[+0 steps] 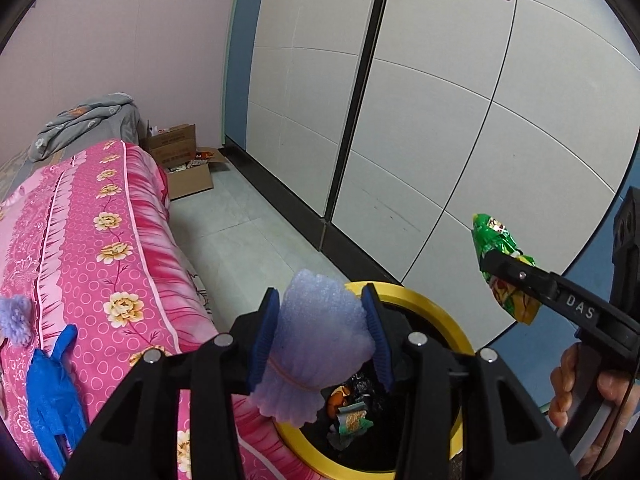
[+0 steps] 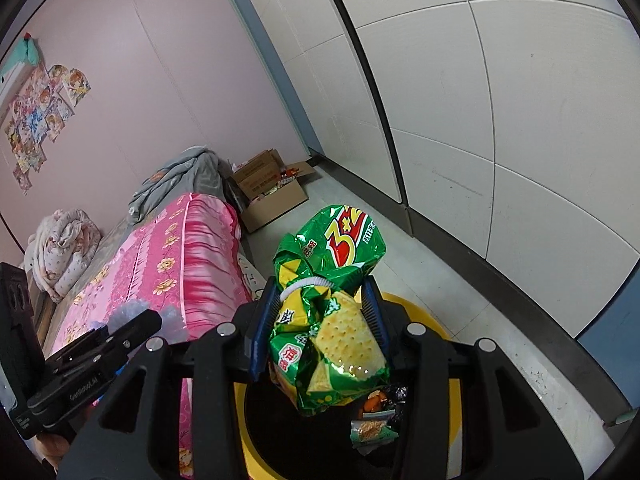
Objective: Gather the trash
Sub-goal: 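Carry the chip bag and lavender bundle over the yellow-rimmed bin with both tools, then open both tools to drop the chip bag and bundle into the bin, then move both open tools back over the bed toward the blue glove, then grasp the blue glove with the right tool while the left tool grasps the white tissue, then carry the blue glove and white tissue over the bin with both tools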
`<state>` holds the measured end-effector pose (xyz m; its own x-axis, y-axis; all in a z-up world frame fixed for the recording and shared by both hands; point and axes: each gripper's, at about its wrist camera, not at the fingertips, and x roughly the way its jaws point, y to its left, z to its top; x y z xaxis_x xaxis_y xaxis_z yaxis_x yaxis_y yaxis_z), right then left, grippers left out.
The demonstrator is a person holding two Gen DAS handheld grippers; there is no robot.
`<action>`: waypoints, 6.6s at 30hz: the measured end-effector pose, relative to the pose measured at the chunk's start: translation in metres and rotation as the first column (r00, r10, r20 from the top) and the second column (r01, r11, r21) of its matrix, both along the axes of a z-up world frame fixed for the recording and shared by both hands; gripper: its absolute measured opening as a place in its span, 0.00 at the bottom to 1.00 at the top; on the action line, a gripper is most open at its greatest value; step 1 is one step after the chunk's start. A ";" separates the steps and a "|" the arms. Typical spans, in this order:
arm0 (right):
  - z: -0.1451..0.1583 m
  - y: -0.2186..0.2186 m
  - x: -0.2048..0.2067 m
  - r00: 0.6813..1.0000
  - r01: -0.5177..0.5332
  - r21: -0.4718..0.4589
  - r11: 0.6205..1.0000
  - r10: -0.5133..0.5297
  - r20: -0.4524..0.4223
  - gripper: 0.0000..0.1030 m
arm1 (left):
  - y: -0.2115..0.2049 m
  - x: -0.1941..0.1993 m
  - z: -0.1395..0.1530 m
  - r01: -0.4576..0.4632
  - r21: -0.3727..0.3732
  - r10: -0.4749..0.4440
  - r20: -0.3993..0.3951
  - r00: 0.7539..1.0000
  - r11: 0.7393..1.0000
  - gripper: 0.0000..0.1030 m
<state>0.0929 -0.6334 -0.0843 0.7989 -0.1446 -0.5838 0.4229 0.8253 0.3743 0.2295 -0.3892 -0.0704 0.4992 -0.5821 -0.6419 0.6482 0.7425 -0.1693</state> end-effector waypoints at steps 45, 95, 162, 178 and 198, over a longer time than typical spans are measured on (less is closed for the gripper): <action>0.078 0.141 -0.008 0.984 -0.104 -0.182 0.978 0.127 0.121 0.81 | 0.195 0.010 0.061 -0.326 -0.051 0.330 0.143 0.933 0.944 0.92; -0.047 0.362 0.169 0.824 -0.555 -0.151 0.818 0.516 -0.234 0.83 | 0.396 0.091 -0.064 -0.621 0.142 0.631 -0.030 0.775 0.770 0.92; 0.045 0.335 0.084 0.840 -0.537 -0.207 0.818 0.542 -0.034 0.13 | 0.360 0.018 0.030 -0.506 -0.064 0.509 0.049 0.859 0.860 0.18; 0.088 0.247 0.025 0.916 -0.368 -0.216 0.904 0.392 0.080 0.13 | 0.272 -0.012 0.084 -0.390 -0.098 0.401 0.141 0.905 0.915 0.18; 0.131 0.124 -0.031 0.967 -0.126 -0.200 0.972 0.165 0.194 0.13 | 0.155 -0.035 0.128 -0.213 -0.117 0.234 0.218 0.948 0.970 0.18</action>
